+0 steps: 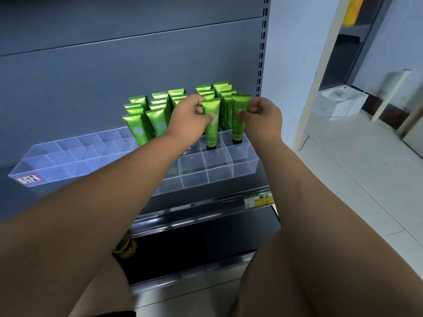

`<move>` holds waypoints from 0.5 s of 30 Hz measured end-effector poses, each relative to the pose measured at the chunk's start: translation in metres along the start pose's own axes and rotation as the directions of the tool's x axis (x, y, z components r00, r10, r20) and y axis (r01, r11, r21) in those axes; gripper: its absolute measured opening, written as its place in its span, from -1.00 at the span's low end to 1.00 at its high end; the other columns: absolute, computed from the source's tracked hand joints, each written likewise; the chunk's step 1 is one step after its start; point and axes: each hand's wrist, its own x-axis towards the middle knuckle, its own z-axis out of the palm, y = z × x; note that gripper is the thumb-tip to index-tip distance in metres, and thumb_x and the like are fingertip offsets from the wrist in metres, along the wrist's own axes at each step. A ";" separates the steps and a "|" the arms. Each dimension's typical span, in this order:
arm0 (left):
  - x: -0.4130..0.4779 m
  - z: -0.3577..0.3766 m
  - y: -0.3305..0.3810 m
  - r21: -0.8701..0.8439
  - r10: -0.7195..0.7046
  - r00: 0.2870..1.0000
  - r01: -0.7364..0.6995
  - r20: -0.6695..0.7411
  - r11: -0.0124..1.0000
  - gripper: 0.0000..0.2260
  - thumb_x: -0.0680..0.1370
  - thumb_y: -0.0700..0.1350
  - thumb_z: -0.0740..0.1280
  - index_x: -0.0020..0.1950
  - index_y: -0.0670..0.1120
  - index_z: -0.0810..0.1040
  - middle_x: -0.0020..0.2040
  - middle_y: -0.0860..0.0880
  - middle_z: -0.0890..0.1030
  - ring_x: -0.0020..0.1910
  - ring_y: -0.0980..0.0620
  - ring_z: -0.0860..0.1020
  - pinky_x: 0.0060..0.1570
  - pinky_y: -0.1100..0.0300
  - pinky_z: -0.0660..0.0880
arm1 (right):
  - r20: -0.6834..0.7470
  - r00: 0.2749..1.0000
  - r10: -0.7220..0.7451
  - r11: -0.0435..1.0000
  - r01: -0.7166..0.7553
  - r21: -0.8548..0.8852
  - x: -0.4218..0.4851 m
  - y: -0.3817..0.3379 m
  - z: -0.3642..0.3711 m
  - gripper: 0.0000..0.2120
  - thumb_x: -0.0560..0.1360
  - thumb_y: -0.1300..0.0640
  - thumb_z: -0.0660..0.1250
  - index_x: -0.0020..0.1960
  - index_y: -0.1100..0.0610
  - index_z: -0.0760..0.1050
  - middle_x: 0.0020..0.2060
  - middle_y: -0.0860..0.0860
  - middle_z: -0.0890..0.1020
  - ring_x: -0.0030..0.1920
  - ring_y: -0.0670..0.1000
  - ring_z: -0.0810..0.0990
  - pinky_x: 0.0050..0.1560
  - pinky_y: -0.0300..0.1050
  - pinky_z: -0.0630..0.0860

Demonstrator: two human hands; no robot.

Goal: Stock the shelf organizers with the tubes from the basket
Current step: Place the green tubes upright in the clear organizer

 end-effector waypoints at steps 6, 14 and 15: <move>-0.002 0.004 -0.008 0.029 -0.021 1.000 0.021 -0.008 0.999 -0.75 0.52 -0.31 0.47 0.07 -0.03 0.52 -0.25 0.02 0.41 -0.16 -0.03 0.48 0.09 -0.23 0.61 | 0.023 1.000 -0.002 0.992 0.005 -0.126 0.003 0.010 -0.001 -0.85 0.41 0.14 0.50 -0.05 0.10 0.60 -0.19 0.04 0.67 -0.11 0.11 0.65 0.04 0.13 0.63; 0.001 0.008 -0.014 0.028 -0.011 1.000 0.011 -0.003 1.000 -0.74 0.52 -0.31 0.46 0.12 -0.04 0.54 -0.24 0.00 0.42 -0.16 -0.04 0.49 0.06 -0.24 0.62 | 0.029 1.000 -0.001 0.990 0.005 -0.144 0.008 0.017 0.001 -0.86 0.43 0.17 0.50 -0.09 0.11 0.56 -0.23 -0.01 0.60 -0.17 0.05 0.57 0.06 0.13 0.62; 0.001 0.008 -0.015 0.030 -0.012 1.000 0.012 -0.010 0.999 -0.74 0.52 -0.31 0.47 0.12 -0.04 0.53 -0.24 0.00 0.42 -0.16 -0.04 0.50 0.07 -0.23 0.62 | 0.032 0.999 -0.001 0.990 0.005 -0.141 0.008 0.018 0.002 -0.87 0.43 0.17 0.49 -0.11 0.08 0.54 -0.24 -0.02 0.58 -0.17 0.05 0.56 0.07 0.14 0.61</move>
